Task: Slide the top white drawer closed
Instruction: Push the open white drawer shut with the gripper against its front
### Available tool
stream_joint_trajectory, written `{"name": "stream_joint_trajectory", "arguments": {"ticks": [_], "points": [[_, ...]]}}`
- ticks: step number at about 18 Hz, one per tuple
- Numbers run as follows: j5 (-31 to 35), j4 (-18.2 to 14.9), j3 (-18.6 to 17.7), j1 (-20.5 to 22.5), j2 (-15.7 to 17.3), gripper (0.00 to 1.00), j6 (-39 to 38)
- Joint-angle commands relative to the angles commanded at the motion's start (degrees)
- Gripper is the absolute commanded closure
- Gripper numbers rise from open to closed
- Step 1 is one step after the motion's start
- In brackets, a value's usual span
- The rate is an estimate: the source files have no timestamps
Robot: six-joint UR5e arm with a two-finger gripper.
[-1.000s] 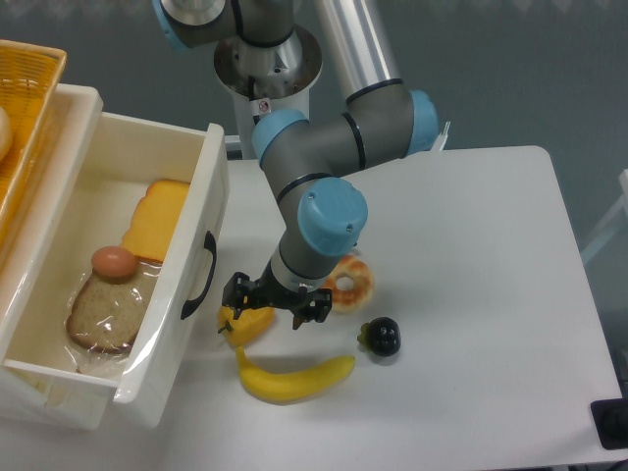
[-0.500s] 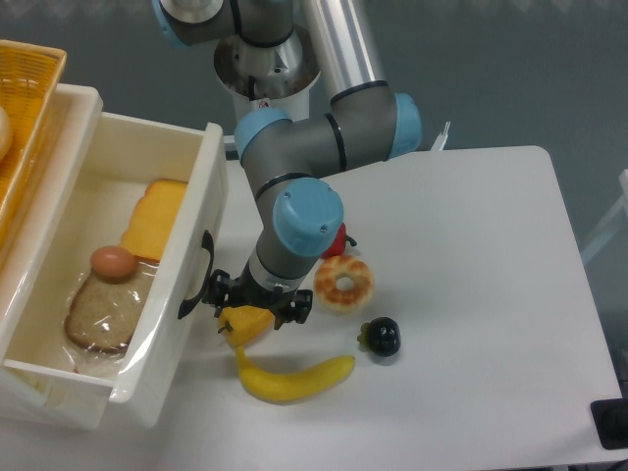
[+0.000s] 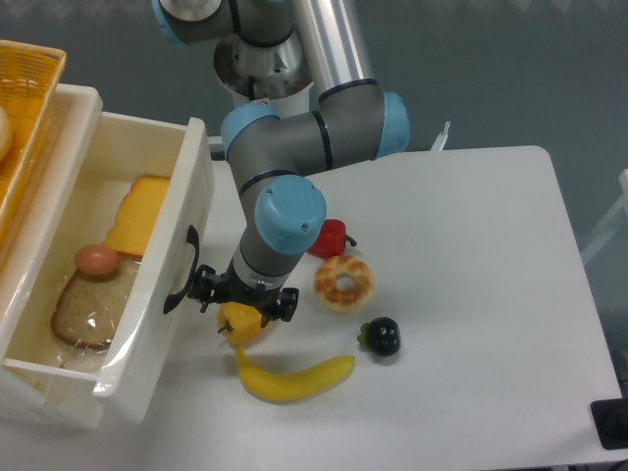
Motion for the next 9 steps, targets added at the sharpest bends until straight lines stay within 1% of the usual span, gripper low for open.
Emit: {"name": "stream_joint_trajectory", "arguments": {"ticks": [3,9], "points": [[-1.76,-0.44,0.00,0.00,0.79,0.00,0.53],[-1.76,-0.35,0.00,-2.11,1.58,0.00,0.53]]}}
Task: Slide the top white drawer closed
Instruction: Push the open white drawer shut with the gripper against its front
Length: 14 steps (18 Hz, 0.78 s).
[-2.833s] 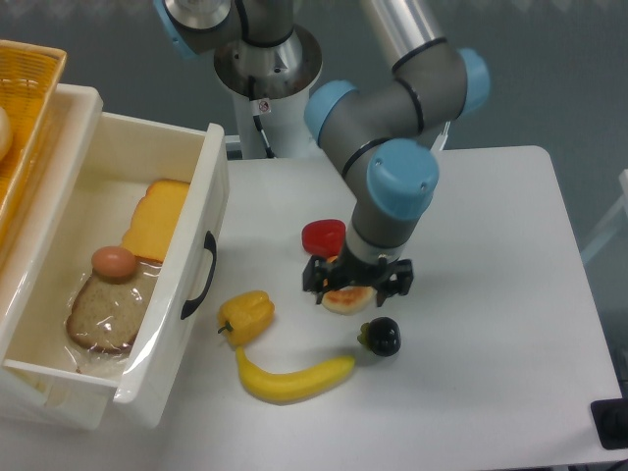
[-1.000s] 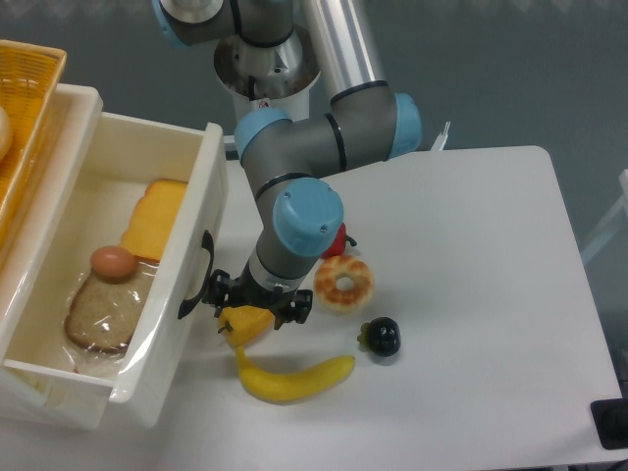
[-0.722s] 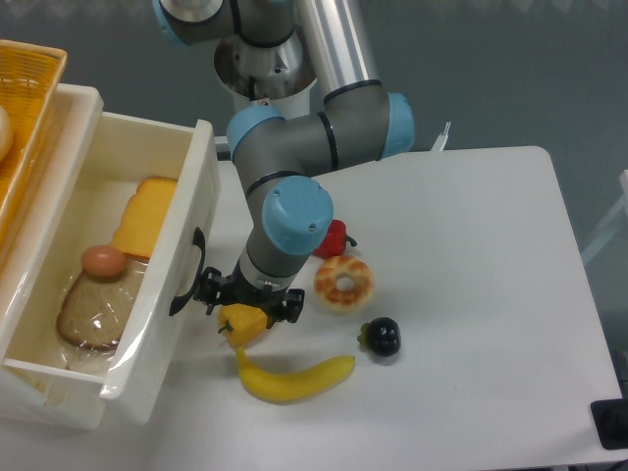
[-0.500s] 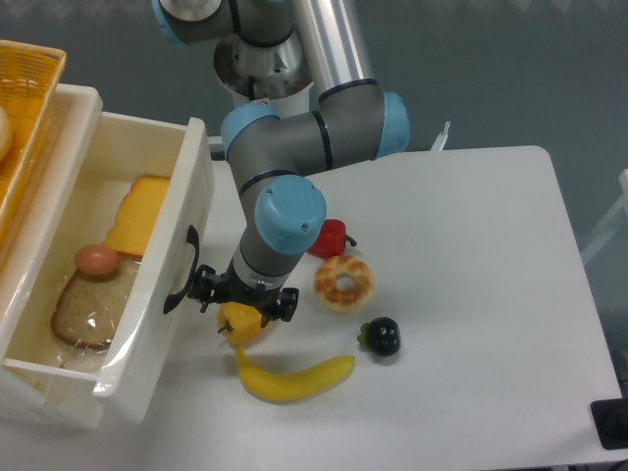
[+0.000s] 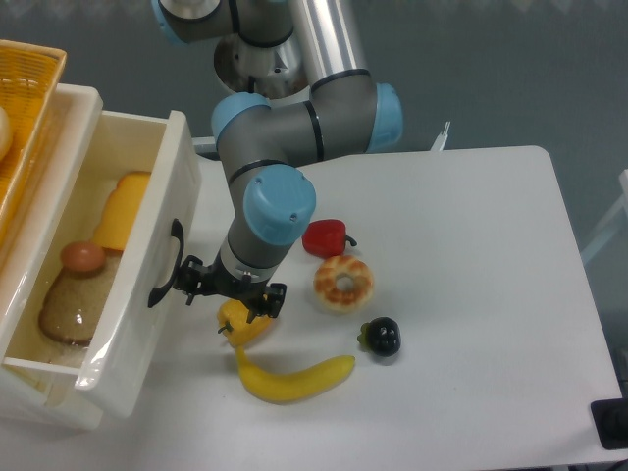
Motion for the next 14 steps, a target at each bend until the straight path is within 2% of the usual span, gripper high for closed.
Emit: {"name": "stream_joint_trajectory", "arguments": {"ticks": [14], "points": [[0.35,0.97,0.09,-3.25,0.62,0.00,0.62]]}}
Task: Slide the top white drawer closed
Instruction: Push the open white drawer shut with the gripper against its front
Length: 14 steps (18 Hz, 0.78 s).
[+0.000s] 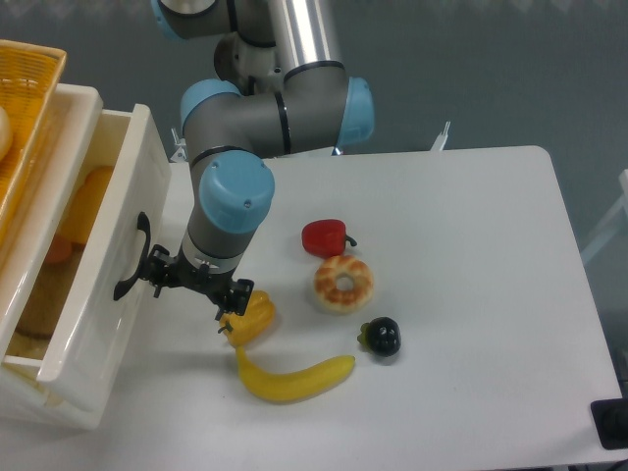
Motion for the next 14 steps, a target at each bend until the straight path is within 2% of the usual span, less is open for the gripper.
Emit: {"name": "stream_joint_trajectory", "arguments": {"ticks": [14], "points": [[0.00,0.18,-0.09,-2.37,0.00,0.00,0.09]]}}
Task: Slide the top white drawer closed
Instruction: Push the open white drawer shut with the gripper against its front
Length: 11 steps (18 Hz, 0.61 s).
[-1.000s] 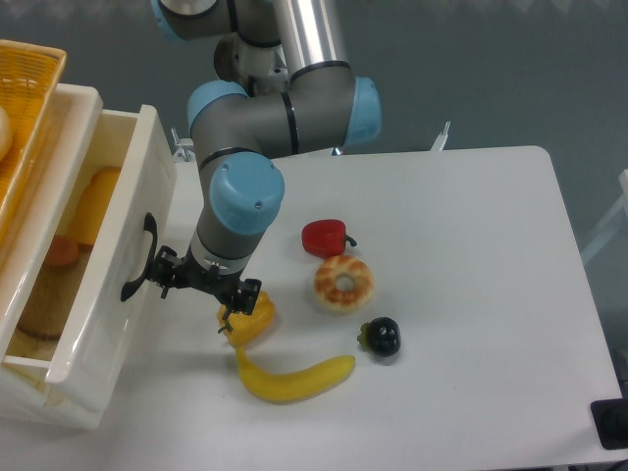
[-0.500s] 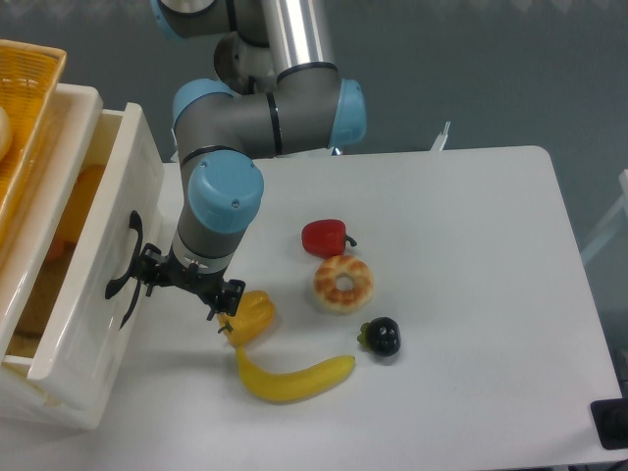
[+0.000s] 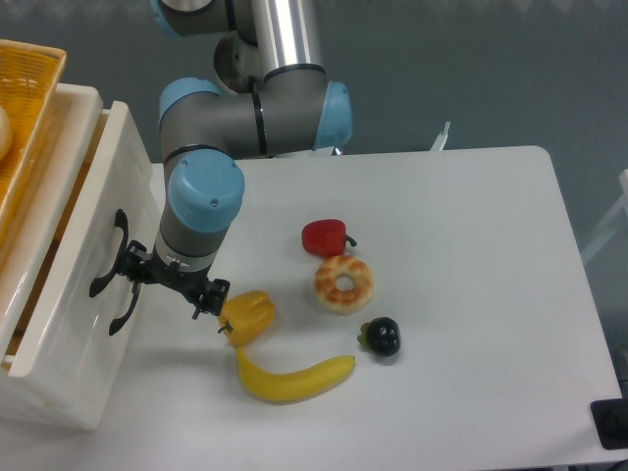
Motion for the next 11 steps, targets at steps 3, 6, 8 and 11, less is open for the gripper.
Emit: {"name": "stream_joint_trajectory", "arguments": {"ticks": [3,6,8,11], "points": [[0.00,0.00,0.09,-0.44,0.00,0.00,0.00],[0.00,0.00,0.09,-0.88,0.00,0.00,0.00],[0.00,0.00,0.09,-0.88,0.00,0.00,0.00],[0.00,0.00,0.09,-1.05,0.00,0.00,0.00]]}}
